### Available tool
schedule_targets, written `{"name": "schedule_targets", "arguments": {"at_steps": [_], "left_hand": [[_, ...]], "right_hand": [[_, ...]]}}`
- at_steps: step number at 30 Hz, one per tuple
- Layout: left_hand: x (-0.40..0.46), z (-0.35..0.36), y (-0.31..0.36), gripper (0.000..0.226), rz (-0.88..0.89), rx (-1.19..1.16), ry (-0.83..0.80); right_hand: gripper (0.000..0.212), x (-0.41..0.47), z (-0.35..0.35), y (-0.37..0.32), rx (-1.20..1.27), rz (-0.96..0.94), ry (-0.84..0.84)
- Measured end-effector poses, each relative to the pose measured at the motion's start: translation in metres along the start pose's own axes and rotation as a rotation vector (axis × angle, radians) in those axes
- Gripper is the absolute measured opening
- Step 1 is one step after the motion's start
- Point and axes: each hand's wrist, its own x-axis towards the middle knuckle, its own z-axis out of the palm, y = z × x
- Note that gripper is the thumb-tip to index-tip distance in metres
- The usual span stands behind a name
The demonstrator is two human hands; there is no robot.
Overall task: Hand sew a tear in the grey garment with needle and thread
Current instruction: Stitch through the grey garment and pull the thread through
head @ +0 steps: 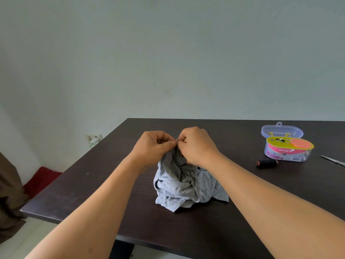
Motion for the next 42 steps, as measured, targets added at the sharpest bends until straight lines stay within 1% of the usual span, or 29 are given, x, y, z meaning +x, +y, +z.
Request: {"name": "schedule_targets", "arguments": {"at_steps": [2,5,8,11,14,15,18,21,25,31,36,42], "left_hand": [[-0.001,-0.001,0.000,0.006,0.003,0.011,0.014],[-0.001,-0.001,0.001,0.006,-0.001,0.021,0.047],[-0.001,-0.001,0.001,0.006,-0.003,0.012,0.045],[-0.002,0.001,0.001,0.006,0.004,0.006,0.009],[-0.001,-0.001,-0.001,0.005,0.031,-0.002,-0.003],[-0.001,-0.002,-0.002,0.004,0.038,-0.010,0.000],[-0.001,-0.004,-0.004,0.005,0.058,0.002,0.019],[0.002,-0.003,-0.008,0.010,0.116,0.080,0.079],[0.004,-0.001,-0.008,0.012,0.147,0.102,0.124],[0.005,0.000,-0.008,0.012,0.148,0.087,0.133],[0.007,0.000,-0.009,0.011,0.138,0.020,0.101],[0.007,0.000,-0.010,0.014,0.103,-0.022,0.029]], "right_hand": [[0.007,0.000,0.002,0.002,0.034,-0.007,-0.003],[0.030,-0.002,0.004,0.003,0.053,-0.019,-0.025],[0.039,-0.003,0.007,0.004,0.072,-0.016,-0.029],[0.034,-0.002,0.008,0.004,0.054,0.004,0.004],[0.016,-0.001,0.011,0.006,0.074,-0.001,0.057],[0.014,-0.001,0.010,0.007,0.089,-0.003,0.068],[0.011,0.001,0.010,0.010,0.099,-0.016,0.096],[0.009,0.000,0.010,0.011,0.067,-0.052,0.113],[0.016,-0.002,0.009,0.012,0.082,-0.075,0.132],[0.014,-0.002,0.008,0.015,0.088,-0.080,0.143],[0.015,0.000,0.008,0.017,0.081,-0.084,0.131],[0.018,0.004,0.002,0.021,0.102,-0.093,0.073]]}}
